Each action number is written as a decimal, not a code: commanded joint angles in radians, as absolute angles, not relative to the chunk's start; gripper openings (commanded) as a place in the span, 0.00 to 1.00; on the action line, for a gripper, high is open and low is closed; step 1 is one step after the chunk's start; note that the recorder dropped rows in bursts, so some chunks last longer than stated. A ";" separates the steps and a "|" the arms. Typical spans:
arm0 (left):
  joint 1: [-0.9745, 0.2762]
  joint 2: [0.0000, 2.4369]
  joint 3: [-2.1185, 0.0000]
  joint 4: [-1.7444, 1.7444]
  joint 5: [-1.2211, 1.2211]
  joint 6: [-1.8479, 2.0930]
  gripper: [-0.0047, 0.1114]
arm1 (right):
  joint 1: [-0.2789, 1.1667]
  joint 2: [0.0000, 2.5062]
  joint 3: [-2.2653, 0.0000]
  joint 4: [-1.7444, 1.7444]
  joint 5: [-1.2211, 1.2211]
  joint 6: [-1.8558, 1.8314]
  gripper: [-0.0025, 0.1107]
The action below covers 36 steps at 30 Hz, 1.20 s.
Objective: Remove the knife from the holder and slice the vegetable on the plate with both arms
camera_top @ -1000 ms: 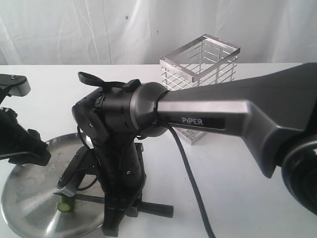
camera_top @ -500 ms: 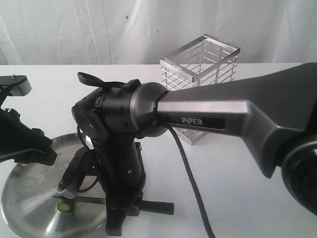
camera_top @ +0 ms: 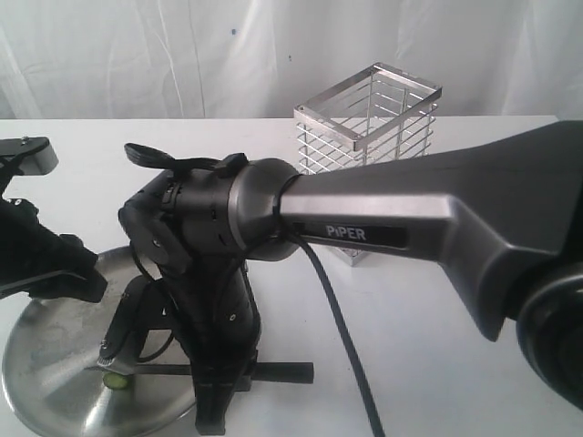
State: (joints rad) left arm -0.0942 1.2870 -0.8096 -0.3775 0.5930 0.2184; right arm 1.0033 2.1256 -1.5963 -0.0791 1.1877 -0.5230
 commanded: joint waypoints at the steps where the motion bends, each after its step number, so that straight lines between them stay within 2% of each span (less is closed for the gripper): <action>1: -0.093 1.273 -0.779 -0.396 0.598 0.214 0.55 | 1.006 2.121 -1.604 -0.091 1.179 -0.535 0.05; 9: -0.093 1.273 -0.687 -0.408 0.562 0.214 0.55 | 1.006 2.121 -1.604 -0.148 1.149 -0.535 0.05; 36: -0.093 1.233 -0.682 -0.415 0.542 0.214 0.55 | 1.012 2.087 -1.604 -0.165 1.051 -0.740 0.02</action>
